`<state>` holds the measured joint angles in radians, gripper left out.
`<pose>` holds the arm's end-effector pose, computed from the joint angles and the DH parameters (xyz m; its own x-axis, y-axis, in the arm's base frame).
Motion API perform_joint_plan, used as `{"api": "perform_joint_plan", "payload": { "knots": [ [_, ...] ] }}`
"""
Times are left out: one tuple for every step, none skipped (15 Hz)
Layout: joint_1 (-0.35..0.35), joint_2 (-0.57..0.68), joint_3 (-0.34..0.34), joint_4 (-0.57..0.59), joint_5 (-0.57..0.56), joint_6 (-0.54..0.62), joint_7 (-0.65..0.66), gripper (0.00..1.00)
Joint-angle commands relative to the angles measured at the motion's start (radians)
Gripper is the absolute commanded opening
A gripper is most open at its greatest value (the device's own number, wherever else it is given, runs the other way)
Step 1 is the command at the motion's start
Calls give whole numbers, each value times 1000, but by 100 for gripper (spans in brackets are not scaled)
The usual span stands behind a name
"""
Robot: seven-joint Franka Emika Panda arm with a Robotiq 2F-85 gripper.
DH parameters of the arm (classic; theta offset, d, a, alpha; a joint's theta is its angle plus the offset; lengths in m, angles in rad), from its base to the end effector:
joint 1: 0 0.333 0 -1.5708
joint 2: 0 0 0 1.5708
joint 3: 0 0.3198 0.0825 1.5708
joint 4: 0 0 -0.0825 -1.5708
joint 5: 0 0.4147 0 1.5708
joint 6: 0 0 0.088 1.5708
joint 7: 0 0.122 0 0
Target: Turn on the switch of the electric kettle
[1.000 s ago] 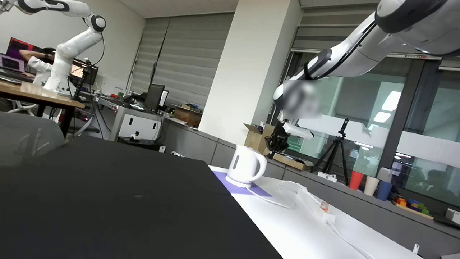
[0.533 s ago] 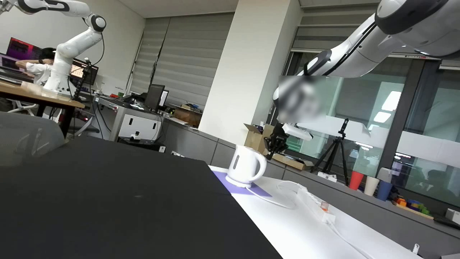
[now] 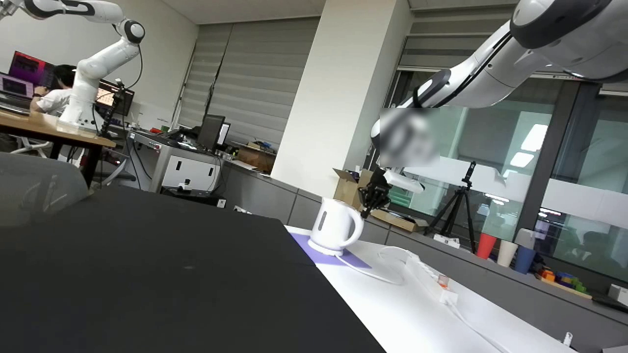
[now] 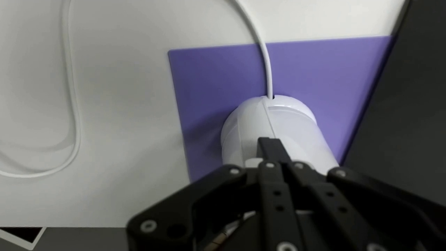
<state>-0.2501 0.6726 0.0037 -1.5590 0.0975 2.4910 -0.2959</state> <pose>0.7353 -0.1850 0.2470 0.9639 -0.0210 0.2654 -0.0213 -0.9998 -0.0018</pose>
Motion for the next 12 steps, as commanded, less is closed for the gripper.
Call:
{"api": "perform_joint_plan", "payload": {
  "knots": [
    [-19,31,20,39,15,5,-28,0],
    [-22,34,23,40,17,4,-33,0],
    [-24,36,22,41,16,4,-36,0],
    [-26,37,25,41,18,5,-42,0],
    [-29,40,26,43,20,2,-44,0],
    [-31,40,28,44,22,-3,-45,0],
    [-30,38,26,46,22,-12,-38,0],
    [-32,35,29,48,24,-23,-38,0],
    [-31,29,28,51,23,-46,-31,0],
    [-26,25,22,54,19,-61,-19,0],
    [-25,20,22,58,20,-84,-16,0],
    [-22,16,20,62,19,-99,-13,0]
  ]
}}
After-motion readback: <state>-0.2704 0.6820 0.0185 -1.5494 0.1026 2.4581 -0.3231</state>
